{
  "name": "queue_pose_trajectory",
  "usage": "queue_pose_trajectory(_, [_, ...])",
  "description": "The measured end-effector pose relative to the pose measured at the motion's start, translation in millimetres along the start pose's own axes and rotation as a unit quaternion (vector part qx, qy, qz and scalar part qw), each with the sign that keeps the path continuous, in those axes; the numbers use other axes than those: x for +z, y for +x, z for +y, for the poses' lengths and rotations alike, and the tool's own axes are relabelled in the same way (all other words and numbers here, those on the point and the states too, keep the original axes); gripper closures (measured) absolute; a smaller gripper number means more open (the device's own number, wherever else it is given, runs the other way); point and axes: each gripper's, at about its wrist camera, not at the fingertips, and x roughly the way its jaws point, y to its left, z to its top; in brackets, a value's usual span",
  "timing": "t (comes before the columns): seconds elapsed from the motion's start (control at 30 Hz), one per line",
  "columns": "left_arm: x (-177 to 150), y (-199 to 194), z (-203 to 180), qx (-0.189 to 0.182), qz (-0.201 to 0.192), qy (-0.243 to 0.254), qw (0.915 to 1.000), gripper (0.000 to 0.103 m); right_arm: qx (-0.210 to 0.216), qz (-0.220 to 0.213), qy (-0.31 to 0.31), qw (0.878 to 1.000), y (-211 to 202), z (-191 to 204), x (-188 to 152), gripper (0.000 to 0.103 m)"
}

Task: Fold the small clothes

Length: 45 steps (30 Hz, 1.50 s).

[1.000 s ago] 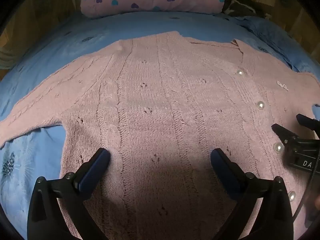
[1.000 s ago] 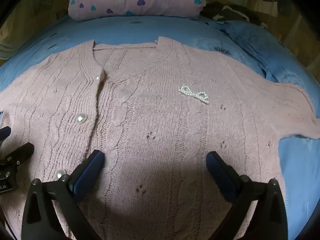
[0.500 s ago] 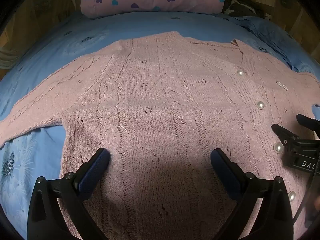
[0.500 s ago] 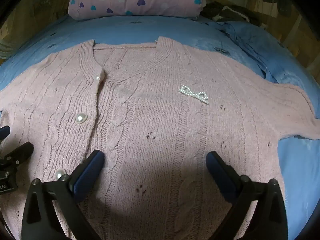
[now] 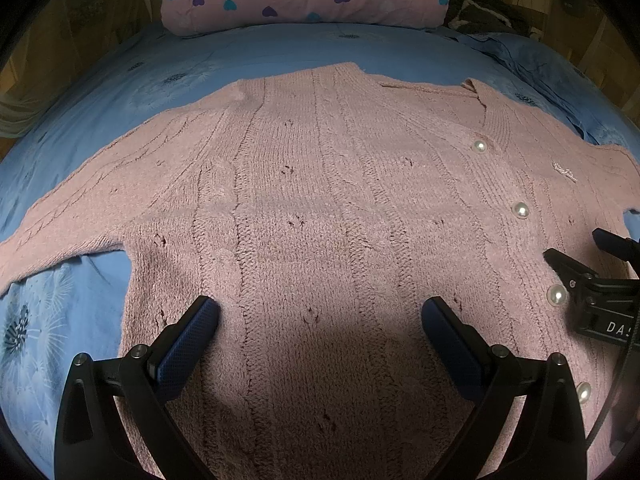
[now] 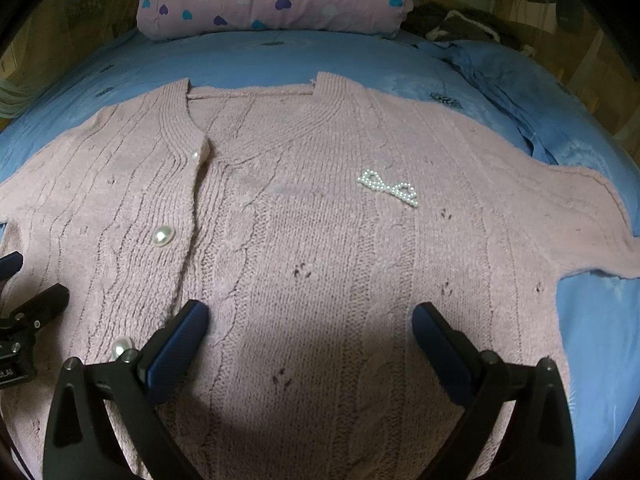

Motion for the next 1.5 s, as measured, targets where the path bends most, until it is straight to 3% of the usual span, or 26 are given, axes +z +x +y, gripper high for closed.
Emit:
queue_pose_trajectory(1.27, [1.5,4.5,-2.2,0.004,0.004,0.002,1.0,0.014,-0.004,0.005,0.004,1.0,0.1,1.3,-0.1,0.0])
queue_pose_trajectory(1.5, [0.2,3.7,4.3,-0.014,-0.001,-0.009,0.9999,0.014,-0.003,0.003,0.004,1.0,0.1,1.5,-0.4,0.0])
